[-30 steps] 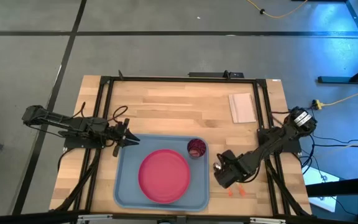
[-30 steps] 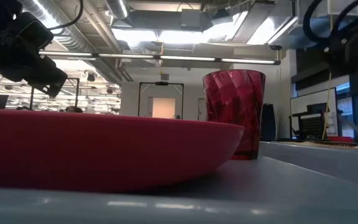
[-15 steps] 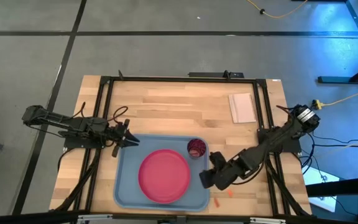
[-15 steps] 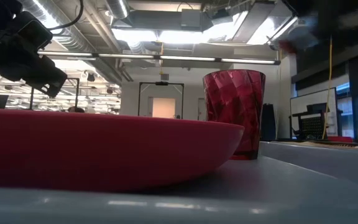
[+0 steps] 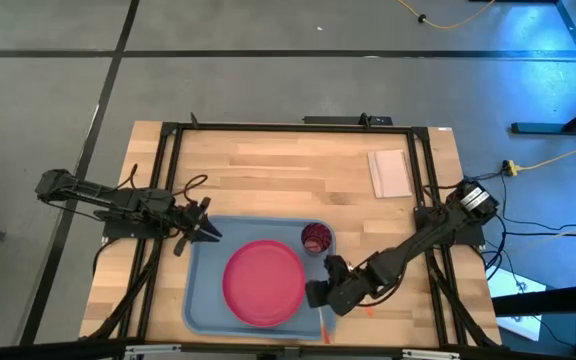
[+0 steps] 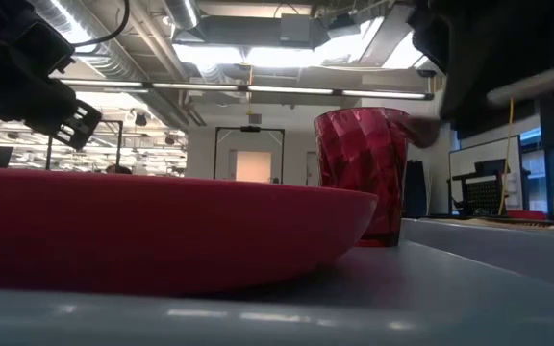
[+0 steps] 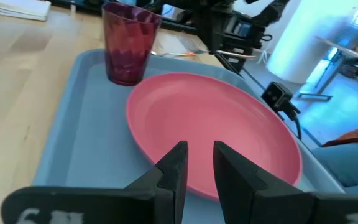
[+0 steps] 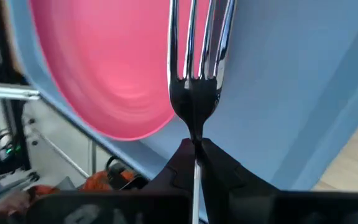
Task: Pick and place plate/cup/fork/spoon on tray
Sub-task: Put the orange fork on the blue serving tray to the right of the pink plate
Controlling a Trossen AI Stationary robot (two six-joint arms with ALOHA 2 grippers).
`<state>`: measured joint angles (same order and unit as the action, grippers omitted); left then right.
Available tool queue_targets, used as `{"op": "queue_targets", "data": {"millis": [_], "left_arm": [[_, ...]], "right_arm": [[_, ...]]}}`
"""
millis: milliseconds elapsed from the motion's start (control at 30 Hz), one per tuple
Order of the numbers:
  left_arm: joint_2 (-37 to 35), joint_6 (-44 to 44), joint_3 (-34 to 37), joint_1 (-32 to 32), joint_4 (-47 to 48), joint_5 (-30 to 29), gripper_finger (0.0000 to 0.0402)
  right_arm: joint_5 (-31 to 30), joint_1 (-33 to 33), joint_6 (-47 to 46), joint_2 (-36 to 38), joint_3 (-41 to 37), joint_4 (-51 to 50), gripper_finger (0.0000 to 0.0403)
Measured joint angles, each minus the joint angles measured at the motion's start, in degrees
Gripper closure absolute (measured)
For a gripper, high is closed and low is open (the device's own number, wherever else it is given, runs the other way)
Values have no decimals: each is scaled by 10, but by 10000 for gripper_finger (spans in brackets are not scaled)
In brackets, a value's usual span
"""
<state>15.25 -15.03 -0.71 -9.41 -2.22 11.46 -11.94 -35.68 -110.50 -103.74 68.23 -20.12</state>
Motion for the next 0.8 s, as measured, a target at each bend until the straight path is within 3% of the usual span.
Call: {"op": "queue_targets", "data": {"millis": [267, 800], "left_arm": [[0, -12, 0, 0, -1, 25, 333], [0, -14, 0, 0, -3, 26, 333]], "right_arm": [[10, 6, -62, -8, 0, -65, 389], [14, 40, -28, -37, 0, -62, 370]]}}
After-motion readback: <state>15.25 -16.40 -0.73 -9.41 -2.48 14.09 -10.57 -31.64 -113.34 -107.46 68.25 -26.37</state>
